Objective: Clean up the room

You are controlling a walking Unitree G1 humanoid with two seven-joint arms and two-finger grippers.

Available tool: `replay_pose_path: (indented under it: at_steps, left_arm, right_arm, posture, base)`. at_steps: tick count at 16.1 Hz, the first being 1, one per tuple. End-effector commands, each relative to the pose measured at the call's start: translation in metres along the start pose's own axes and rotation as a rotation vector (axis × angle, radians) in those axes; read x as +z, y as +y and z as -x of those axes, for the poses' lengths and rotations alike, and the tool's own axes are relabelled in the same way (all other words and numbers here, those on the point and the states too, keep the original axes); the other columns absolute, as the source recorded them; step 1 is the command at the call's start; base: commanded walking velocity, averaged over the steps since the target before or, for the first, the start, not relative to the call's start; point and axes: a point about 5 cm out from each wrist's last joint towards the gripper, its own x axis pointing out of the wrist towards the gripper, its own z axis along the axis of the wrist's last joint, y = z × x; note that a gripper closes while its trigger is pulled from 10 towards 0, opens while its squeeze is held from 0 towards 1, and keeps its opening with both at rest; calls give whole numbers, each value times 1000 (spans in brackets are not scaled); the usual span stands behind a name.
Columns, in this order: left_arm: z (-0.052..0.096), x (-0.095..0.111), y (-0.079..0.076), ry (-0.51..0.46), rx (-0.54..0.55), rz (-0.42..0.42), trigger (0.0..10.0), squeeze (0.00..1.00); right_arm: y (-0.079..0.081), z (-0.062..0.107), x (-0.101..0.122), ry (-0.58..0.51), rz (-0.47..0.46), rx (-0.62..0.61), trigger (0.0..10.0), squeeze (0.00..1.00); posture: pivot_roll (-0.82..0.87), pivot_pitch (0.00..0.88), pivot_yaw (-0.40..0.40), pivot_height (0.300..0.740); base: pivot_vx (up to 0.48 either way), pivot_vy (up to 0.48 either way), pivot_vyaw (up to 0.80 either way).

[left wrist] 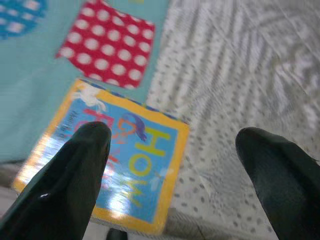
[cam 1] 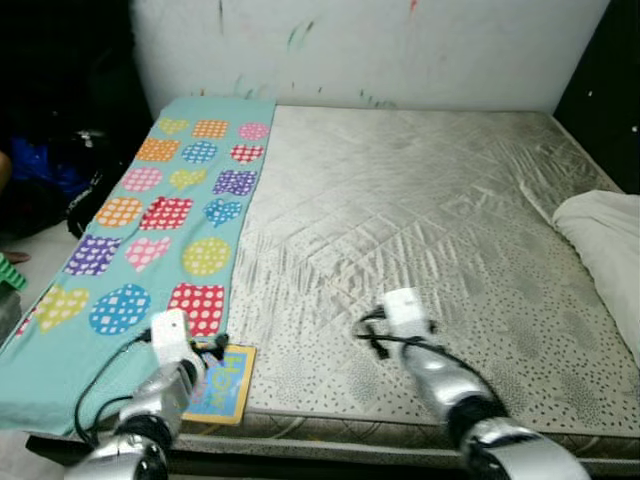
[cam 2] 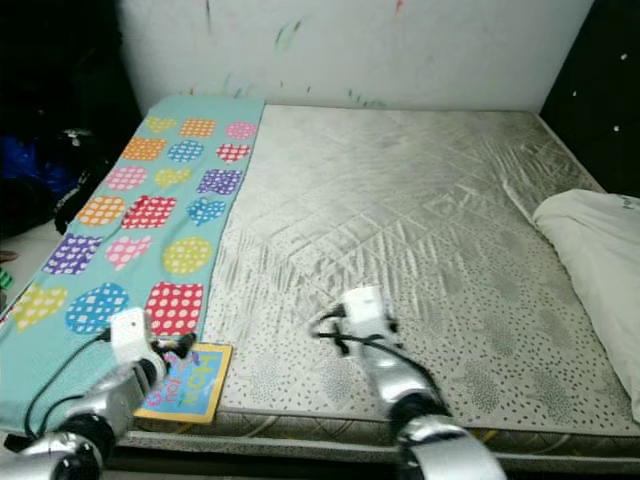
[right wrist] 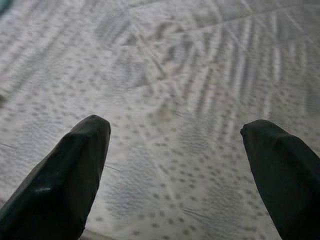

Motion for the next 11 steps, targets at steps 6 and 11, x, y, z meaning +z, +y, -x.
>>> replay_pose_path:
  at_steps: [6, 11]
  left_arm:
    - [0, 2, 9, 56, 62, -47, 10000, 0]
    - [0, 17, 13, 7, 34, -146, 10000, 0]
  right_arm:
    - [-3, -1, -3, 42, -89, -54, 10000, 0]
    - [-41, -1, 18, -52, -98, -170, 10000, 0]
  posture:
    - [-72, 0, -4, 740]
    - [-74, 0, -7, 740]
  base:
    - [0, 0, 0]
    - [0, 0, 0]
